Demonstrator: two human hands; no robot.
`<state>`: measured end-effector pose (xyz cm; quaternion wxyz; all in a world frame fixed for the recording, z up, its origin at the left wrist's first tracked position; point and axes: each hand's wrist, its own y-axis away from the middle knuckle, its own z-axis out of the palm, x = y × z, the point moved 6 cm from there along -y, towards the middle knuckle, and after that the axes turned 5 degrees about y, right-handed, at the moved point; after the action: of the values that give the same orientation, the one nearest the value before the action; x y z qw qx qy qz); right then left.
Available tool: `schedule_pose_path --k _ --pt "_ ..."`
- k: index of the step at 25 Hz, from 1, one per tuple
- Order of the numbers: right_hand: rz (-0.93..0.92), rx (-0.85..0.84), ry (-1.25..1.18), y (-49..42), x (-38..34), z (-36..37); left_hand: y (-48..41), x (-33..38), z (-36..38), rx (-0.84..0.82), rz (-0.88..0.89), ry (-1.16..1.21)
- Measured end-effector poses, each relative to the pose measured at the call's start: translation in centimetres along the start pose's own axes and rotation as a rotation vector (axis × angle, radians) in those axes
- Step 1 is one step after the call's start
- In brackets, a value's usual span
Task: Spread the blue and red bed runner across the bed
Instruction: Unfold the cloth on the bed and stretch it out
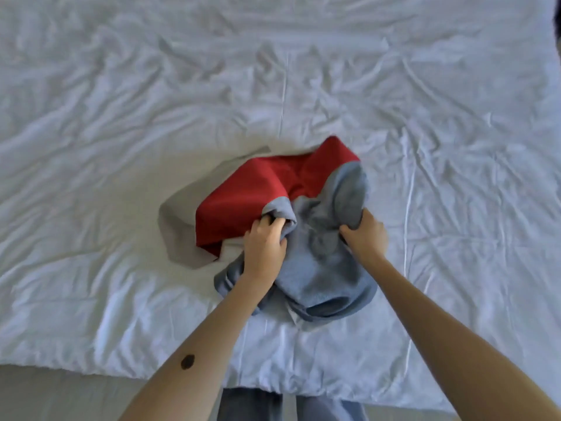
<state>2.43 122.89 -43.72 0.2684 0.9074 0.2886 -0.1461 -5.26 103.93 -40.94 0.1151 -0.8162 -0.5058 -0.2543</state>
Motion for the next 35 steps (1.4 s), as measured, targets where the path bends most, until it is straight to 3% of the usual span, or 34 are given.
schedule_pose_path --k 9,14,18,21,24,27,32,35 --pt "0.027 0.068 0.047 -0.7 1.6 1.8 0.6 -1.2 2.3 -0.064 0.009 -0.054" --pt "0.073 0.219 0.084 1.8 -1.2 -0.6 2.6 -2.7 -2.3 0.046 0.008 0.093" --pt "-0.266 0.183 0.089 5.5 -8.0 0.3 4.6 -7.8 -5.4 0.262 -0.264 0.307" --pt "-0.431 0.066 0.06 8.6 -11.9 3.6 4.8 -10.7 -4.9 0.215 -0.442 0.221" --pt "-0.424 0.052 0.098 9.2 -12.4 5.5 3.8 -13.4 -3.7 0.123 -0.562 0.233" --pt "-0.304 0.055 -0.034 8.2 -10.5 5.4 2.4 -15.2 -2.5 0.087 -0.68 0.407" --pt "-0.219 0.058 -0.133 5.9 -8.6 3.8 0.1 -15.7 -5.0 0.213 -0.607 0.378" --pt "-0.223 0.104 -0.196 3.3 -9.1 1.9 -4.1 -15.0 -8.7 0.306 -0.467 0.296"
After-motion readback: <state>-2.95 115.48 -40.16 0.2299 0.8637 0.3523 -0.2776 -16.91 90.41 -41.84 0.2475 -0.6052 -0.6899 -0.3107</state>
